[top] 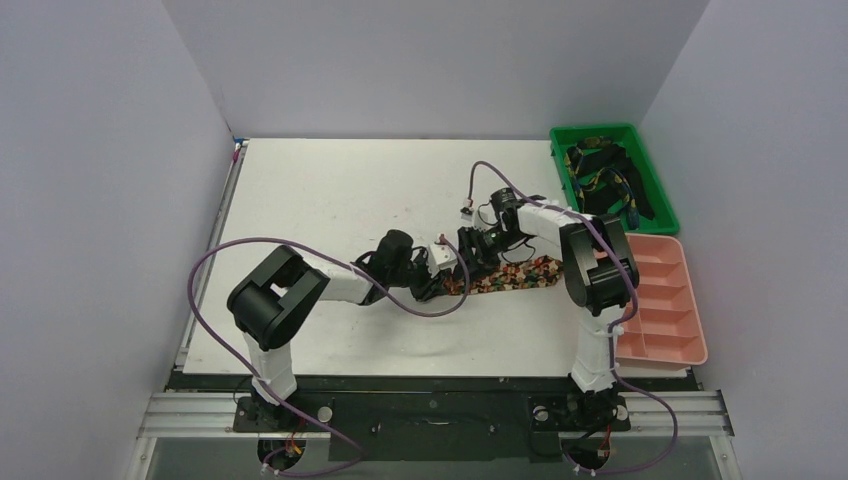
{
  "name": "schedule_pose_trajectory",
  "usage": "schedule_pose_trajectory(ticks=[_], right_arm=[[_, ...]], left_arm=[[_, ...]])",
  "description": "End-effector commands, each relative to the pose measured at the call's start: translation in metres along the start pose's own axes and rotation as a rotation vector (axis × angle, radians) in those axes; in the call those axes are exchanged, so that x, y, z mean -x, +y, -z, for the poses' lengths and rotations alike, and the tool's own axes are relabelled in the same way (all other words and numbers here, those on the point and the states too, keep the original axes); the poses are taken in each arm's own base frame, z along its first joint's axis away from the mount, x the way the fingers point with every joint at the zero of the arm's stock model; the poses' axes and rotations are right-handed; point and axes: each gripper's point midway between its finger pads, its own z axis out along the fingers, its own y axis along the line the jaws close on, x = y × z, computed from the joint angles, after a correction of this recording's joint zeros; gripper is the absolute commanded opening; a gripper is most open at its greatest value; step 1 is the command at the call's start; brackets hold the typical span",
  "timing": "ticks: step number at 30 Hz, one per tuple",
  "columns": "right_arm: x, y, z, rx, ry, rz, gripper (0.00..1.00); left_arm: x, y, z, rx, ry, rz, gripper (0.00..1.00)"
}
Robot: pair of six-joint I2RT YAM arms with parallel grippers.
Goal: Roll the ties
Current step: Roll the tie at the center of the board.
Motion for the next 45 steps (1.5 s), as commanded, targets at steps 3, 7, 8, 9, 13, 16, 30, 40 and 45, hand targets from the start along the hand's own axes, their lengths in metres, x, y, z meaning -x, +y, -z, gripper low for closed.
schedule_pose_trajectory(ticks=[3,7,8,9,13,16,30,40,45], right_arm=[[0.014,0.025,0.030,0.044,-0.130,0.008,0.49],[0.022,0.044,0.026,0.088,-0.173,0.003,0.51],[0.024,0.045,0.022,0.085,-0.173,0.003,0.51],[0.025,0.044,0.020,0.080,-0.174,0.002,0.51],[0.032,0.040,0.008,0.079,-0.179,-0.016,0.51],[0.031,0.034,0.002,0.060,-0.161,-0.002,0.35],[0.001,-0.064,0.008,-0.265,0.001,0.105,0.00],[0.004,-0.071,0.003,-0.265,0.015,0.106,0.00],[-0.003,-0.066,0.002,-0.227,0.041,0.125,0.00]], left_arm=[[-0.053,0.005,0.017,0.088,0.283,0.090,0.17],[-0.052,0.004,0.016,0.087,0.302,0.083,0.18],[-0.053,0.004,0.016,0.086,0.310,0.086,0.18],[-0.053,0.005,0.016,0.087,0.311,0.084,0.18],[-0.054,0.004,0.015,0.088,0.322,0.082,0.18],[-0.054,0.005,0.015,0.093,0.327,0.087,0.19],[0.025,0.008,0.026,0.022,-0.075,0.143,0.97],[0.043,-0.011,0.023,-0.128,-0.236,0.107,0.97],[0.051,-0.005,0.003,-0.083,-0.379,0.102,0.97]])
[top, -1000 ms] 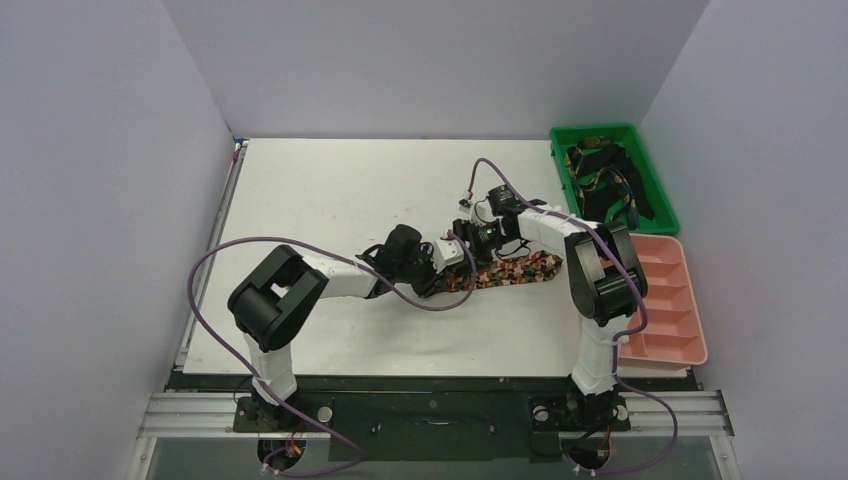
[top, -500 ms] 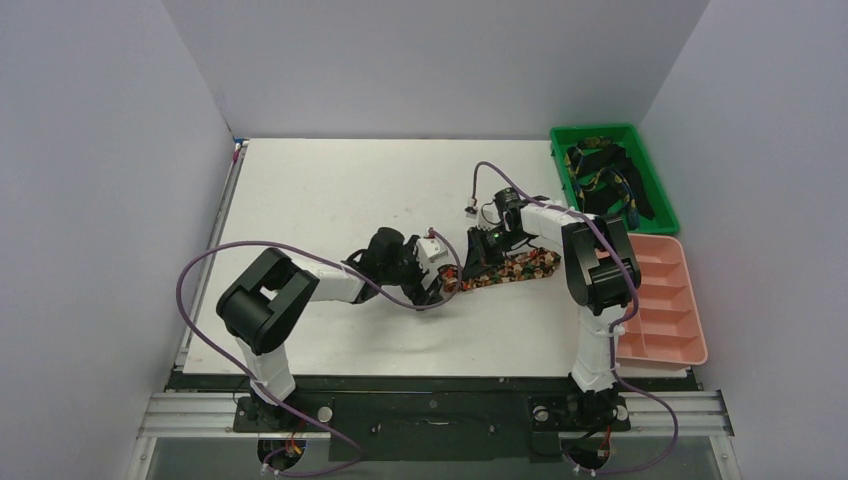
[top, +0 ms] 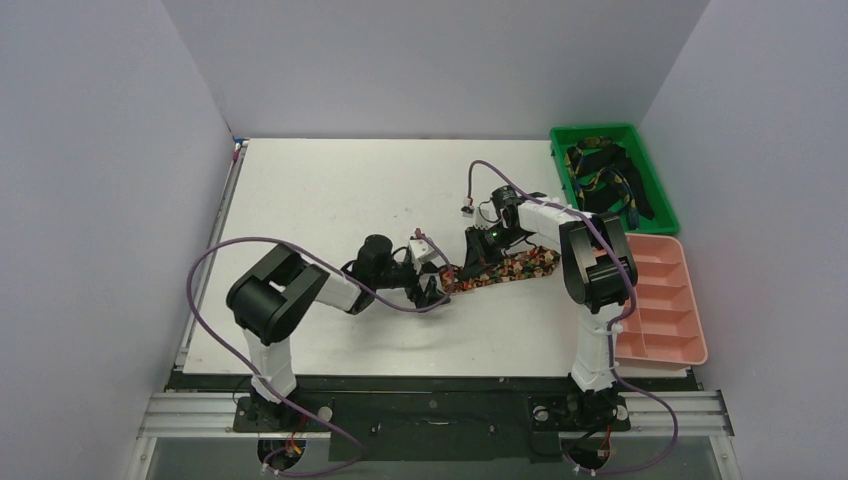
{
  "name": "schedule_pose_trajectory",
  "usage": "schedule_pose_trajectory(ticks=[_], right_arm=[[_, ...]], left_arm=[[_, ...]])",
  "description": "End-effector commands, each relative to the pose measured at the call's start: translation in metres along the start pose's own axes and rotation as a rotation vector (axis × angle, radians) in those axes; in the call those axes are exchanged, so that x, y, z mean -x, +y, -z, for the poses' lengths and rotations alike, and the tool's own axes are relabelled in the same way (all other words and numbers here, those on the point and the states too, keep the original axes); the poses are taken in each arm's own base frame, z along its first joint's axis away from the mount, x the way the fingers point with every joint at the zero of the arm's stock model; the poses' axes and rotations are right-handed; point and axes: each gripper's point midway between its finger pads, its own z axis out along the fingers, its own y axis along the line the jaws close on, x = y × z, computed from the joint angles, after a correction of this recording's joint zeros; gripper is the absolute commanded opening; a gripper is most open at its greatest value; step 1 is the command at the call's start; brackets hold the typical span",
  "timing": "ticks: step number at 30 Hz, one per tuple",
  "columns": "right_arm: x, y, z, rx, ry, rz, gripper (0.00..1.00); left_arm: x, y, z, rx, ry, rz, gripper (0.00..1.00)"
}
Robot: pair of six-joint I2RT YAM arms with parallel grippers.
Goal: Roll the ties
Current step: Roll the tie at the center of the board.
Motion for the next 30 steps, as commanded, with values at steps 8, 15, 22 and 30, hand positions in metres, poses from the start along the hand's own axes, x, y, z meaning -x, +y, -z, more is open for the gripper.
schedule_pose_trajectory(ticks=[8,15,22,30], right_arm=[[-0.025,-0.018,-0.022,-0.032,0.107,0.082,0.00],[-0.036,-0.015,-0.025,-0.010,0.156,0.103,0.00],[-0.030,-0.002,-0.029,0.023,0.141,0.073,0.00],[0.001,0.019,0.002,0.054,-0.004,0.001,0.42]], left_arm=[[0.024,0.007,-0.041,-0.003,-0.233,-0.102,0.97],[0.008,0.001,-0.039,-0.016,-0.216,-0.162,0.98],[-0.006,-0.006,-0.036,-0.050,-0.165,-0.158,0.53],[-0.041,0.008,-0.020,0.085,0.116,0.003,0.09]])
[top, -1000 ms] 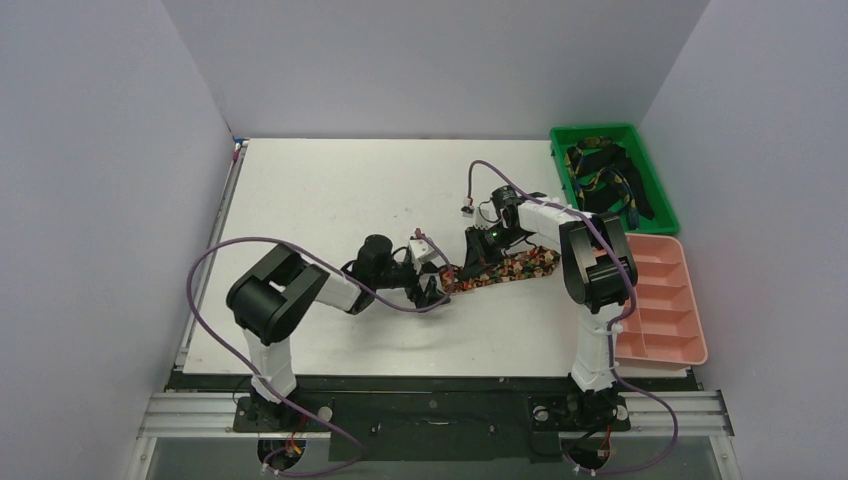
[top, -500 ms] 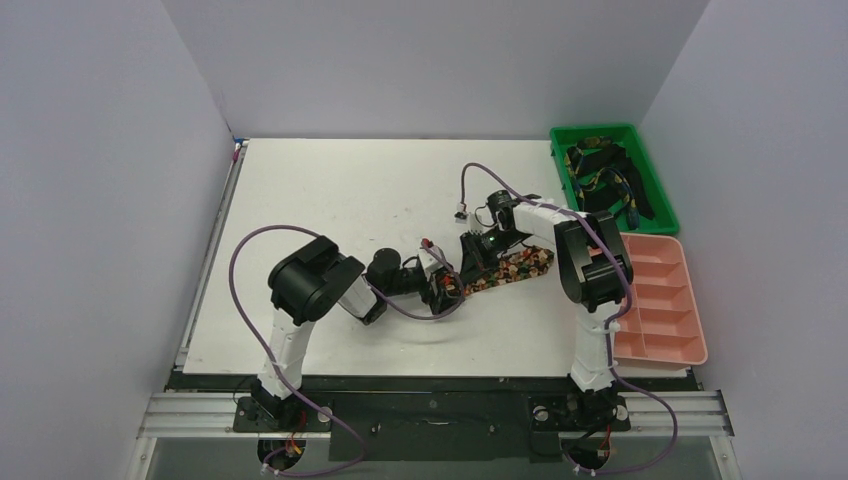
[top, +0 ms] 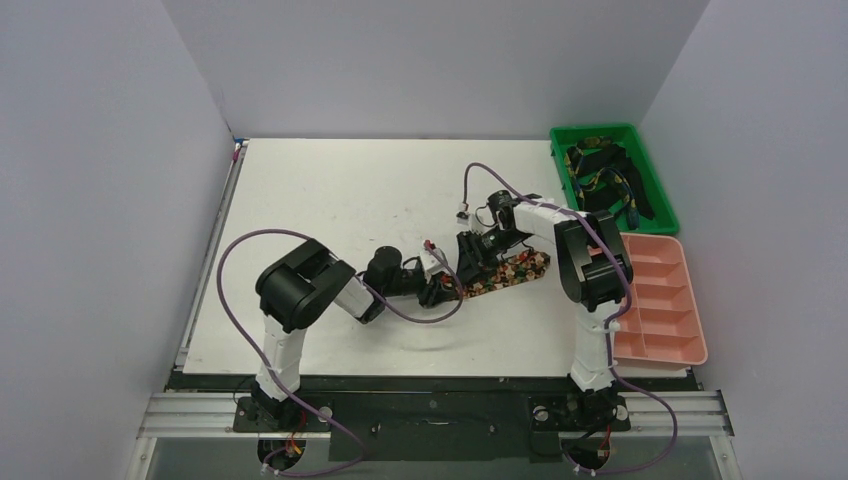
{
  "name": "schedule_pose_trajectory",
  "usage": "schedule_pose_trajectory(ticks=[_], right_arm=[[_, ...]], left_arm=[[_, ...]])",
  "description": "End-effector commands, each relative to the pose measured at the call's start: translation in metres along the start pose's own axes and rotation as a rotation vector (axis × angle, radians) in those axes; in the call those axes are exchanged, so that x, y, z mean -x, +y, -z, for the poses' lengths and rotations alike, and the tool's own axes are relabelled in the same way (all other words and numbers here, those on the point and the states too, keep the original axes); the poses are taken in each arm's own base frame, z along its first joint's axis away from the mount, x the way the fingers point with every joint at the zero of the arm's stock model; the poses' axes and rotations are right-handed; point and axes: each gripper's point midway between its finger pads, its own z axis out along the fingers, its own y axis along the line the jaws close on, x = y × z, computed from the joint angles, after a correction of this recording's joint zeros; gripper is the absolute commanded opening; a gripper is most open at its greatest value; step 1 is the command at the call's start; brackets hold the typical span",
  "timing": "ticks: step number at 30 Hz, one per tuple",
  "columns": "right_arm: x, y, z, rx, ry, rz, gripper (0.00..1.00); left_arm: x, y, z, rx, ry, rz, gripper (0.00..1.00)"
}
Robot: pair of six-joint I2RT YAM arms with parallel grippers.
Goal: Roll the ties
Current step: Roll the tie at the center of the board.
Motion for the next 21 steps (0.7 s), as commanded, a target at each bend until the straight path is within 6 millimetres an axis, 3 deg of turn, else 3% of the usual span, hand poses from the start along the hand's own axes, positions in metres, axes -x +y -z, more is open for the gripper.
schedule_pose_trajectory(ticks=[1,5,12,16,20,21], right_arm=[[0.017,-0.001,0.019,-0.046,-0.093,-0.009,0.49],[0.024,0.018,0.035,0.008,-0.144,-0.040,0.55],[0.027,0.055,0.030,0.125,-0.148,-0.042,0.61],[0.029,0.052,0.020,0.099,-0.132,-0.038,0.60],[0.027,0.036,0.011,0.026,-0.081,0.021,0.47],[0.016,0.031,0.008,0.014,-0.032,0.003,0.44]], left_arm=[[-0.025,0.016,0.017,0.133,0.239,0.095,0.07],[-0.040,0.013,0.031,0.149,0.366,0.101,0.06],[-0.047,0.015,0.036,0.160,0.485,0.087,0.12],[-0.047,0.015,0.035,0.168,0.516,0.069,0.16],[-0.047,0.018,0.036,0.179,0.539,0.062,0.18],[-0.047,0.018,0.036,0.178,0.544,0.063,0.18]])
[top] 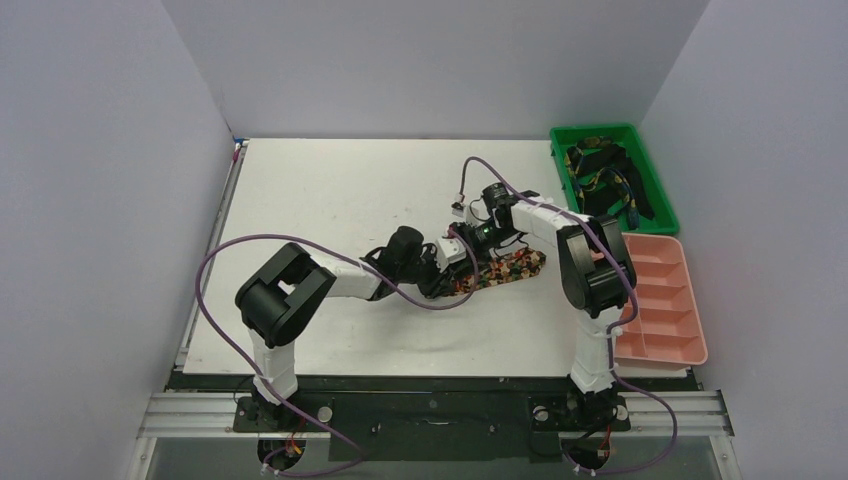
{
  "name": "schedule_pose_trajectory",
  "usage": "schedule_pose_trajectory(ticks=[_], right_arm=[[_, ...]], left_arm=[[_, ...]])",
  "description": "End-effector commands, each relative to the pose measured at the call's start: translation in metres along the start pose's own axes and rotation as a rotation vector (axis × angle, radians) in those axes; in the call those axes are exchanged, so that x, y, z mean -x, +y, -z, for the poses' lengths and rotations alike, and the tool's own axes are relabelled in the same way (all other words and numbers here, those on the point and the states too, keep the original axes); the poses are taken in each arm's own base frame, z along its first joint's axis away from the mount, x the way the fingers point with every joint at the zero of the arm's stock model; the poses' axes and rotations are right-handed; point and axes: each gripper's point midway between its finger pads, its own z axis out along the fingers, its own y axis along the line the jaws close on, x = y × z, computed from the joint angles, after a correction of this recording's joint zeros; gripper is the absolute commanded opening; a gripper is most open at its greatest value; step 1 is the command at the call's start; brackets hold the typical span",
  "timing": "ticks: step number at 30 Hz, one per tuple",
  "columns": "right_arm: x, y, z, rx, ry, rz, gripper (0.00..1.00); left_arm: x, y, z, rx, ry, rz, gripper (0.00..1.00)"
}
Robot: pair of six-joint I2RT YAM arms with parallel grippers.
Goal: Roll the ties
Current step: Roll the tie at the center of the board.
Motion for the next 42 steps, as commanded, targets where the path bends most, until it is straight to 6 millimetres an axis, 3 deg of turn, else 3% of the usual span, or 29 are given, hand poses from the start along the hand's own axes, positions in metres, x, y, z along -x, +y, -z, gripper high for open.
schedule_pose_trajectory(ticks=[1,2,5,6,9,12,15,19,22,23,31,33,35,37,38,39,40,41,42], right_arm=[[-0.003,-0.009,0.002,-0.064,0.066,0.127,0.36],[-0.013,-0.014,0.002,-0.075,0.115,0.111,0.32],[-0.022,-0.037,0.007,-0.150,0.171,0.171,0.02],[-0.022,-0.044,0.010,-0.167,0.171,0.165,0.00],[-0.023,-0.071,0.014,-0.241,0.189,0.155,0.00],[-0.018,-0.088,0.020,-0.288,0.175,0.141,0.00],[-0.015,-0.100,0.024,-0.344,0.165,0.146,0.00],[-0.011,-0.112,0.026,-0.407,0.140,0.143,0.00],[-0.008,-0.117,0.024,-0.430,0.122,0.120,0.00],[-0.007,-0.118,0.022,-0.428,0.121,0.118,0.00],[-0.013,-0.113,0.012,-0.391,0.134,0.107,0.00],[-0.017,-0.108,0.008,-0.363,0.140,0.107,0.00],[-0.023,-0.100,0.001,-0.334,0.153,0.103,0.00],[-0.024,-0.086,-0.009,-0.304,0.150,0.105,0.00],[-0.021,-0.080,-0.014,-0.294,0.139,0.121,0.00],[-0.021,-0.075,-0.017,-0.278,0.128,0.104,0.00],[-0.016,-0.070,-0.020,-0.269,0.108,0.110,0.00],[-0.014,-0.065,-0.021,-0.254,0.098,0.090,0.00],[-0.011,-0.062,-0.021,-0.245,0.088,0.089,0.00]], left_arm=[[-0.050,0.005,0.009,0.052,0.203,0.037,0.18],[-0.050,0.004,0.009,0.050,0.207,0.039,0.19],[-0.049,0.002,0.010,0.040,0.205,0.039,0.22],[-0.047,0.002,0.011,0.040,0.195,0.044,0.28],[-0.041,0.002,0.014,0.031,0.145,0.044,0.44],[-0.017,0.004,0.019,0.026,0.016,0.037,0.63],[0.009,0.002,0.022,-0.003,-0.103,0.010,0.70],[0.029,-0.011,0.027,-0.051,-0.240,-0.050,0.81],[0.036,-0.022,0.019,-0.089,-0.288,-0.086,0.84],[0.047,-0.020,0.017,-0.084,-0.323,-0.103,0.84],[0.063,-0.012,-0.022,-0.082,-0.433,-0.035,0.90],[0.060,-0.011,-0.028,-0.064,-0.430,-0.032,0.89],[0.056,-0.009,-0.034,-0.042,-0.414,-0.028,0.81],[0.050,-0.007,-0.036,-0.030,-0.377,-0.032,0.65],[0.038,-0.007,-0.036,-0.025,-0.333,-0.030,0.53],[0.038,-0.005,-0.031,-0.015,-0.325,-0.062,0.48],[0.020,-0.008,-0.028,-0.019,-0.269,-0.057,0.40],[0.020,-0.006,-0.022,-0.011,-0.257,-0.096,0.36],[-0.002,-0.009,-0.018,-0.020,-0.177,-0.078,0.30]])
